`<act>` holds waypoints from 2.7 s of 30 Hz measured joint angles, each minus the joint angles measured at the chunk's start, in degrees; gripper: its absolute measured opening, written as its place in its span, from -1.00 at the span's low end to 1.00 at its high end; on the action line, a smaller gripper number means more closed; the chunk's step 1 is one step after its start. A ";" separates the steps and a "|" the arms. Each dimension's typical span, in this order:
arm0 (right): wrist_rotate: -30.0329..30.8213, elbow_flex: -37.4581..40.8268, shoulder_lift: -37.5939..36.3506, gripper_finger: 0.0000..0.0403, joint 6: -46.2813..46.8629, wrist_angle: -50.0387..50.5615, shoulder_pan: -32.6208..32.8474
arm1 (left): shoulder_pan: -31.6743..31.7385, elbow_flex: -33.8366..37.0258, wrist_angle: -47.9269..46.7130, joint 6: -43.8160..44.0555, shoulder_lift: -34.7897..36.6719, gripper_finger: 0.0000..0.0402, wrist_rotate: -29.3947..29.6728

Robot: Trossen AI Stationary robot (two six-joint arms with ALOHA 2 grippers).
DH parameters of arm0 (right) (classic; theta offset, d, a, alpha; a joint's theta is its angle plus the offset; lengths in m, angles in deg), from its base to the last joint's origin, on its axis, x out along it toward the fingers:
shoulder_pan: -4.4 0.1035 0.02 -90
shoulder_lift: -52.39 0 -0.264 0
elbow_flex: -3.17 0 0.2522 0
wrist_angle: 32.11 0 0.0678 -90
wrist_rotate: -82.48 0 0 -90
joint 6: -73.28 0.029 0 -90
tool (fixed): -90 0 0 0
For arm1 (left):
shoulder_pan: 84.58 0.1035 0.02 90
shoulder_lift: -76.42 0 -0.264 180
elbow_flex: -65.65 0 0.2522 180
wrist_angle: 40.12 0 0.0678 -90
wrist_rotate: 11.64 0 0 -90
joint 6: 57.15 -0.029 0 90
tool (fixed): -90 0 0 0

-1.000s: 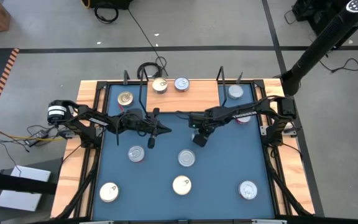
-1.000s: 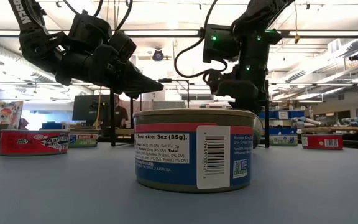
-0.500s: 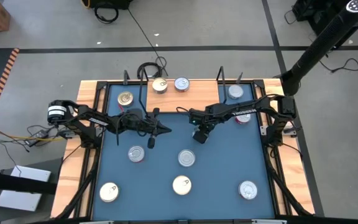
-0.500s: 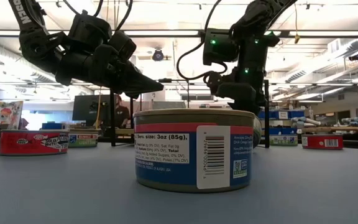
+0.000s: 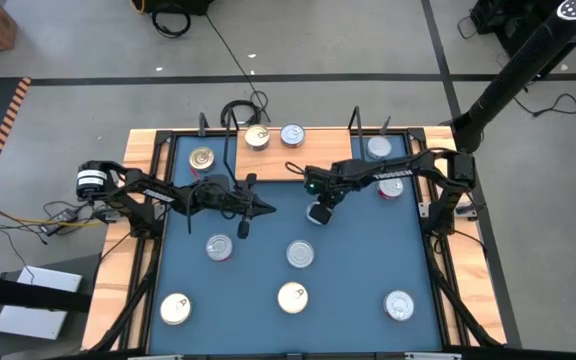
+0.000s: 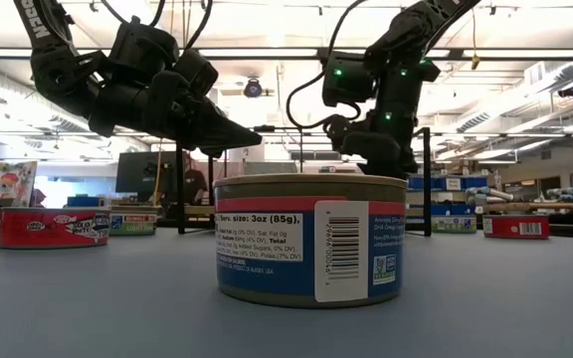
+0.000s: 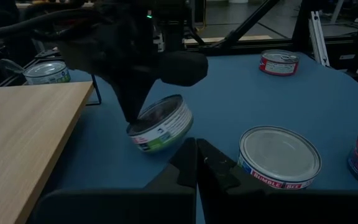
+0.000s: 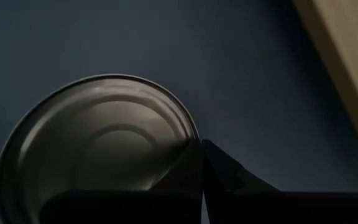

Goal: Stack canned seafood by type on shelf
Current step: Put the bottom right white tuna can on the shelf

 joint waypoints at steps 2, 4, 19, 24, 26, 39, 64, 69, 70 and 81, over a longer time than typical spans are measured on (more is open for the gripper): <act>-0.16 0.00 -0.02 -0.96 -0.09 -0.29 -0.29 | 0.00 0.00 0.00 0.00 0.01 -0.97 0.00; -0.97 0.00 -0.03 -0.96 -0.32 -0.75 -0.59 | 0.00 0.00 0.00 0.00 -0.01 -0.97 0.00; -5.32 3.87 -0.09 -0.96 1.71 -6.40 -1.83 | 0.01 0.00 -0.17 0.00 -0.01 -0.97 -0.01; -6.75 3.87 -0.09 -0.94 1.71 -6.16 -1.54 | 0.00 0.00 -0.19 0.00 -0.01 -0.97 0.00; -6.29 3.87 -0.09 -0.89 1.30 -5.62 -1.31 | 0.00 0.00 -0.18 0.00 0.00 -0.97 0.00; -0.81 3.87 -0.09 -0.34 3.50 -1.09 -1.24 | 0.00 0.00 -0.22 -0.02 0.01 -0.97 0.00; 19.12 3.80 1.14 -0.25 -29.95 -11.65 15.92 | 0.00 0.00 -0.67 -0.35 -0.01 -0.97 0.00; 20.03 3.80 2.30 -0.36 -35.61 -13.43 15.90 | 0.01 0.00 -0.85 -0.46 0.00 -0.97 -0.01; 20.18 3.78 2.38 -0.39 -36.20 -13.61 15.90 | 0.02 0.00 -0.94 -0.47 -0.01 -0.97 0.00; 18.39 2.56 2.61 -0.96 -37.39 -12.50 16.16 | 0.02 0.00 -1.14 -0.63 -0.01 -0.97 0.00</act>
